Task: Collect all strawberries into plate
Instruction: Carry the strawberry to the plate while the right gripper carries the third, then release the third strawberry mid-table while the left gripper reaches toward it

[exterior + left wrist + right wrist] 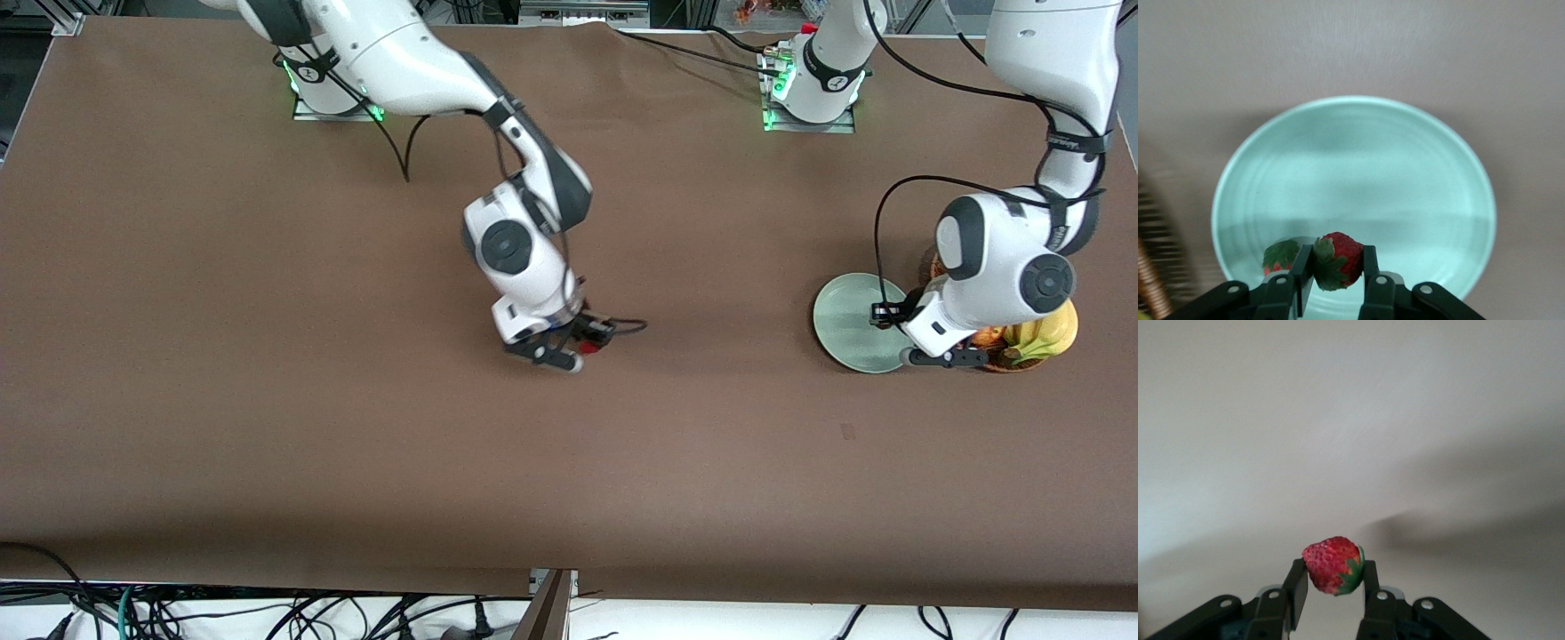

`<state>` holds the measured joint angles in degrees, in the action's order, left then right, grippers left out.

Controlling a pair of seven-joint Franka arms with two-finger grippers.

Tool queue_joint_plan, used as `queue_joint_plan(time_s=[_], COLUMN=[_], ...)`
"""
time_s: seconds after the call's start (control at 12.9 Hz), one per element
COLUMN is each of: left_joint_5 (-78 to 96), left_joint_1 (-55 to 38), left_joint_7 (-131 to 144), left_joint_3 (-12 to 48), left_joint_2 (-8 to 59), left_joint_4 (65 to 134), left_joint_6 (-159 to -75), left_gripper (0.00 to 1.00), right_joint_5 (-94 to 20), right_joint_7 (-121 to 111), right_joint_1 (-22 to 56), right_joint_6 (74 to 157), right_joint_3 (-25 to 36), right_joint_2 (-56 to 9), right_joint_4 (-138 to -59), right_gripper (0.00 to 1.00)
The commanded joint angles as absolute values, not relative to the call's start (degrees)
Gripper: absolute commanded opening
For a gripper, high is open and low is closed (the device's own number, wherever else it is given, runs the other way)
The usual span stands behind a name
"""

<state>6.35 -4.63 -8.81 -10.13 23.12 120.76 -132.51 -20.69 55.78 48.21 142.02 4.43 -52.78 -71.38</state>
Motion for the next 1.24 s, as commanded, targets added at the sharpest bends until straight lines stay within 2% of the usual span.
queue_joint_plan(time_s=[0.0, 0.08, 0.15, 0.23, 0.31, 0.46, 0.62, 0.93, 1.16], left_joint_5=[7.91, 7.91, 7.91, 7.91, 7.91, 7.91, 7.65, 6.94, -0.75], left_joint_1=[-5.01, -5.01, -5.1, -5.36, -5.54, -5.62, -5.71, -5.8, -6.06], left_joint_7=[-10.9, -11.16, -11.86, -11.78, -10.99, -9.42, -3.37, 8.58, 29.63], left_joint_3=[-10.37, -10.37, -10.28, -10.2, -10.02, -9.84, -6.61, 1.03, 11.83], left_joint_2=[21.71, 21.71, 21.53, 20.66, 18.04, 13.03, 11.52, 11.6, 14.22], left_joint_4=[123.93, 123.66, 123.31, 123.22, 123.31, 123.4, 123.22, 123.22, 120.6], left_joint_6=[-135.61, -135.53, -135.18, -135.0, -135.0, -134.48, -133.77, -133.86, -134.12], left_gripper=[0.25, 0.78, 1.0, 1.0, 1.0, 1.0, 1.0, 1.0, 1.0], right_joint_5=[-21.36, -21.36, -21.27, -21.1, -21.01, -20.66, -20.57, -20.39, -20.57], right_joint_7=[66.5, 70.19, 73.36, 75.65, 76.8, 76.03, 71.75, 49.88, 42.49], right_joint_1=[53.25, 54.22, 55.1, 55.8, 55.9, 54.94, 52.57, 43.44, 42.8], right_joint_6=[153.07, 155.11, 156.26, 156.79, 156.62, 153.22, 141.48, 118.61, 107.53], right_joint_3=[4.31, 4.22, 4.31, 4.48, 4.57, 5.01, 7.64, 8.95, 18.61], right_joint_2=[-59.13, -61.5, -63.09, -63.37, -62.76, -60.83, -58.38, -47.32, -40.98], right_joint_4=[-66.82, -64.1, -62.07, -61.79, -61.79, -61.96, -61.61, -62.83, -65.56], right_gripper=[0.29, 0.31, 0.51, 0.82, 1.0, 1.0, 1.0, 1.0, 1.0])
